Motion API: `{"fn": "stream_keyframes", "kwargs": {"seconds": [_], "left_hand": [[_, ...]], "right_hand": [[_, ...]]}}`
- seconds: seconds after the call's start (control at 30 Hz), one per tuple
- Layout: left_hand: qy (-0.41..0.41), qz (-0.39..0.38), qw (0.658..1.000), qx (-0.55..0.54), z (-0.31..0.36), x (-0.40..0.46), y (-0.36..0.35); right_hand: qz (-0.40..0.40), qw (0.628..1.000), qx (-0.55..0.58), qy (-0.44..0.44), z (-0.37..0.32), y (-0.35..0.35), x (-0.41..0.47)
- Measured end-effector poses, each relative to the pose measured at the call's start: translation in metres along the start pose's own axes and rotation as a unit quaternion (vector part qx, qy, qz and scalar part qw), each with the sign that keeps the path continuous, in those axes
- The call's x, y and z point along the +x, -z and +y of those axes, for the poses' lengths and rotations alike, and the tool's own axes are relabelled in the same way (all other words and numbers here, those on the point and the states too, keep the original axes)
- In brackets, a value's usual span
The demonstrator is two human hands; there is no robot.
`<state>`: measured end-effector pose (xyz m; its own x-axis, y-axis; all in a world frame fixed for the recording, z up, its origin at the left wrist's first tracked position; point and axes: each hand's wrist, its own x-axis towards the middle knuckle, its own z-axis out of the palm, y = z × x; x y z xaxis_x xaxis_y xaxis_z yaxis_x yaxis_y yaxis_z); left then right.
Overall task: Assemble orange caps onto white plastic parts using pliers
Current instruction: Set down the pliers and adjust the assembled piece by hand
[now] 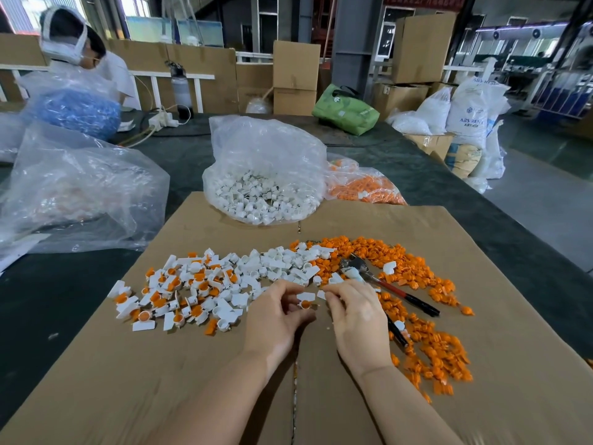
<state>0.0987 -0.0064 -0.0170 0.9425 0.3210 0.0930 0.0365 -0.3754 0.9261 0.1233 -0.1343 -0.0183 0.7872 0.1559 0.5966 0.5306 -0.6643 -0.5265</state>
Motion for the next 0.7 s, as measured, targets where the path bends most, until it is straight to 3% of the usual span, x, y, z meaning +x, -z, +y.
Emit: {"fn": "stream_keyframes", "kwargs": {"seconds": [0.3, 0.43, 0.7], "left_hand": [[-0.011, 0.000, 1.000, -0.002, -0.0011, 0.0005, 0.0003], [-0.043, 0.000, 0.996, 0.084, -0.0021, -0.0003, -0.0024], [-0.052, -0.003, 0.990, 0.132, -0.0013, -0.0014, -0.0030]], "right_hand": [[-0.026, 0.996, -0.009, 0.084, -0.0018, 0.0013, -0.0016], [-0.053, 0.990, -0.034, 0.127, -0.0028, -0.0005, -0.0010], [-0.061, 0.987, -0.080, 0.127, -0.0046, -0.0039, -0.0011]]}}
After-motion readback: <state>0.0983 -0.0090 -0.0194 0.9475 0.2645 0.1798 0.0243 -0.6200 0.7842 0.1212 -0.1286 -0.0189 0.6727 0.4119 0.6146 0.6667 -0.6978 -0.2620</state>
